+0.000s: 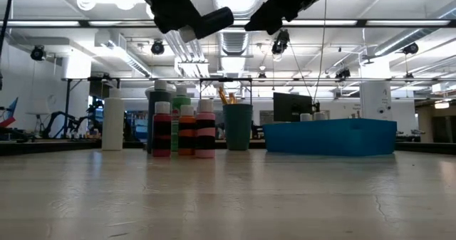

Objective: Pick & Place Paint Supplies
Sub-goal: Put the small blue paint bottle into the blue bin

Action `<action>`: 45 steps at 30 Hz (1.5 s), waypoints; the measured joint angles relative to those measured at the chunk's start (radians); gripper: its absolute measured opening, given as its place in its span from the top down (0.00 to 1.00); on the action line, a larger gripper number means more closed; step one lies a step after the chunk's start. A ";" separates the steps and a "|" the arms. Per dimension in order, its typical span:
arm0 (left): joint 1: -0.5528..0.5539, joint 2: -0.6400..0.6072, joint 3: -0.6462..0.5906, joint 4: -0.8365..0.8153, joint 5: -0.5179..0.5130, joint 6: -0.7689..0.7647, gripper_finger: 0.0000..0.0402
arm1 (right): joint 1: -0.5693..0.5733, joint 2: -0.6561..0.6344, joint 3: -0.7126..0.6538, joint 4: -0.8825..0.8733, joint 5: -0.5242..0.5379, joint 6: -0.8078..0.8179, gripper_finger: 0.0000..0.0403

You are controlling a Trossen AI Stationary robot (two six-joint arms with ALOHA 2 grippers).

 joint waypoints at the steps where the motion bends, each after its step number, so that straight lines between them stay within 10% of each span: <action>1: 0.001 0.010 0.014 -0.007 0.000 0.007 0.64 | 0.005 0.015 0.014 -0.007 0.000 -0.005 0.48; 20: 0.006 0.075 0.047 -0.007 -0.008 0.059 0.64 | 0.037 0.200 0.164 -0.023 -0.015 -0.033 0.37; 45: 0.015 0.075 0.047 0.027 -0.008 0.066 0.64 | 0.047 0.185 0.162 0.010 0.023 -0.042 0.63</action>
